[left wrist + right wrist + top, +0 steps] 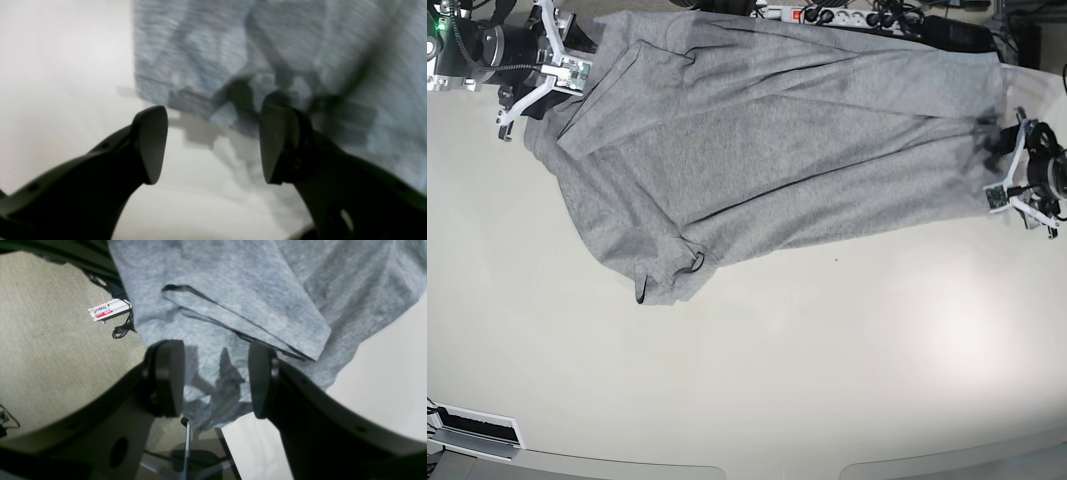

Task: Layout the t-shirt on the table in an organized manner, then fold the t-shirt properly
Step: 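Drag the shirt with both grippers, left gripper pulling its corner along the table, then pull the shirt corner with the left gripper away from the right gripper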

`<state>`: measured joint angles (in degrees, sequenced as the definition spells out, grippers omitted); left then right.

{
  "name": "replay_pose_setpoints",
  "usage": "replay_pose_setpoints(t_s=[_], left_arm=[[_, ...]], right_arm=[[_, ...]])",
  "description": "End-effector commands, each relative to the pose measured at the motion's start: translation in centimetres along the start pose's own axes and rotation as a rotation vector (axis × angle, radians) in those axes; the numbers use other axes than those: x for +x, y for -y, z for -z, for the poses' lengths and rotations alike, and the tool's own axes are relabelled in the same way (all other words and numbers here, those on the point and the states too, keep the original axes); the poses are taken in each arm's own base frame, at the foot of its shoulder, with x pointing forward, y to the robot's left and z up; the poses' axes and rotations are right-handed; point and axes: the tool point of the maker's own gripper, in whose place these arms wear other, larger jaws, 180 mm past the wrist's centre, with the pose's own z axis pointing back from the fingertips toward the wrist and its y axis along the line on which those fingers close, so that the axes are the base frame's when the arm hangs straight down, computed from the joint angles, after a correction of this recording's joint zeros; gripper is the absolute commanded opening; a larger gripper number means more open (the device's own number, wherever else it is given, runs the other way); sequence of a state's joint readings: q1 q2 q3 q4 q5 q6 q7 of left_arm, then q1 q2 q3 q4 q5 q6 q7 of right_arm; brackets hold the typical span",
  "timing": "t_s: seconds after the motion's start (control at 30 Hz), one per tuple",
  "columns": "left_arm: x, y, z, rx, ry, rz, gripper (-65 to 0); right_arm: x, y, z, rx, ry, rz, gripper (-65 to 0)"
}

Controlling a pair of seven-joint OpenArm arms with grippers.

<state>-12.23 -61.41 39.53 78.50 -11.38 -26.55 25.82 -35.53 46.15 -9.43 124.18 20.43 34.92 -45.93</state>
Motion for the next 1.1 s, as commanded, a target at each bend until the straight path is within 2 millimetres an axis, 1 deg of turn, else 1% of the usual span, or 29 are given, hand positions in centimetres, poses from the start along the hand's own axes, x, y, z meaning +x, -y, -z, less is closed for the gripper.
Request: replay_pose_setpoints(t_s=[0.0,0.07,0.2,0.23,0.33,0.37,0.4,0.5,0.73,0.93,1.07], left_arm=[[-0.4,-1.4,-0.4,0.028,-0.001,-0.017,-22.4],[-0.2,-1.1,0.7,0.012,0.007,-0.029,-26.3],[0.4,-0.4,2.5,0.002,0.017,-0.037,-38.0],[0.6,-0.2,2.8,-0.002,0.017,-0.038,-41.9],[1.2,0.2,3.3,-0.006,0.023,-0.03,-57.8],[1.2,0.2,3.4,-0.004,0.022,-0.026,-62.0],[1.3,0.1,3.3,-0.002,0.023,-0.022,-64.9],[1.7,-0.7,2.9,0.016,0.018,-0.01,-65.0],[3.6,-3.3,1.2,0.075,0.027,0.022,-65.0],[3.7,-5.4,0.2,0.12,0.026,0.022,-65.0],[3.2,-5.9,-0.2,0.13,0.015,0.022,-65.0]], right_arm=[[0.7,0.2,-0.4,-0.007,0.028,-0.006,-32.2],[1.1,0.0,-0.2,-0.006,0.041,0.007,-32.2],[1.6,-0.2,0.0,-0.005,0.059,0.023,-32.2],[1.5,-0.2,0.0,-0.005,0.058,0.024,-32.2],[1.6,-0.2,0.0,-0.005,0.059,0.023,-32.2],[1.6,-0.2,0.0,-0.004,0.059,0.024,-32.2],[1.6,-0.2,0.0,-0.005,0.059,0.024,-32.2],[1.6,-0.2,0.0,-0.005,0.058,0.024,-32.2],[1.6,-0.2,0.0,-0.005,0.059,0.024,-32.2],[1.6,-0.2,0.0,-0.005,0.059,0.024,-32.2],[1.7,-0.2,0.0,-0.005,0.063,0.024,-32.2]])
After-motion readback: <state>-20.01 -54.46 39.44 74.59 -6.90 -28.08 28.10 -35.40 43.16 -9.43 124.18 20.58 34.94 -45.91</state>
